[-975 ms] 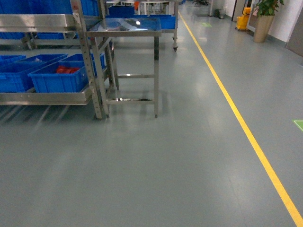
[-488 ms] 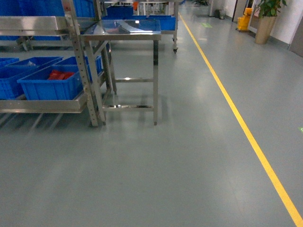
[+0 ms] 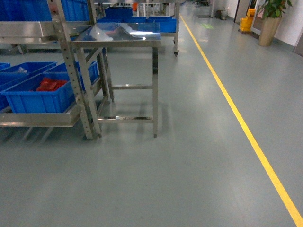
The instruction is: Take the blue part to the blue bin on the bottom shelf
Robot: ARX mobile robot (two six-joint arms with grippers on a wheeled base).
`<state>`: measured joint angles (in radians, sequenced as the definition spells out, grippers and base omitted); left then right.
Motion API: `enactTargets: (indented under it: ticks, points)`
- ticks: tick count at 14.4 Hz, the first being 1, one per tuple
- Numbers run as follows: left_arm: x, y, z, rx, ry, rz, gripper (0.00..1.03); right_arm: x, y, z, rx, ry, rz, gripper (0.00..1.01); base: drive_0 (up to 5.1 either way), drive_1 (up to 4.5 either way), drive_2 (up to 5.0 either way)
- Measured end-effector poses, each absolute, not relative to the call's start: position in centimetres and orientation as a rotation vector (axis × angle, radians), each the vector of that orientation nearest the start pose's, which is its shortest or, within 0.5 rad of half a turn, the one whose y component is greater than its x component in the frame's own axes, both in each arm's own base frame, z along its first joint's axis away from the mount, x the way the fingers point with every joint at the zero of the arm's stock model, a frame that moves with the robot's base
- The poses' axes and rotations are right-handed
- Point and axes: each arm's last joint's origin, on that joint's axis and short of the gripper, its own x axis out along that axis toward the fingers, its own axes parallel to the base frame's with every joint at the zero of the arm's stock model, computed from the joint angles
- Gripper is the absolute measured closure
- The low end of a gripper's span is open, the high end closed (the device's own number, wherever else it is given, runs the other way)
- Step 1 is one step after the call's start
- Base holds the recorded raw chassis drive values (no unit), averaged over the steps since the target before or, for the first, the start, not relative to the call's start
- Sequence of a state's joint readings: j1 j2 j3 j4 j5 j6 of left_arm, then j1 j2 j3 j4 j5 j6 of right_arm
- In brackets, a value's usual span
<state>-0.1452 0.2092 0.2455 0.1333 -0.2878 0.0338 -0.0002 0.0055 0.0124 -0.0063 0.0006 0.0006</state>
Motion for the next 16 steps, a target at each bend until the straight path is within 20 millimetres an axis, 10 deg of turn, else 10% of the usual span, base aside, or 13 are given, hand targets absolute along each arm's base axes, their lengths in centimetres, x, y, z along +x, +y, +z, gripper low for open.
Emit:
enactTargets:
  ticks: [16]
  points:
    - [9.88, -0.61, 24.31, -0.002, -0.161, 0.145, 0.59, 9.73, 0.00, 16.67, 0.001, -0.001, 0.000, 0.03, 0.0, 4.20, -4.3]
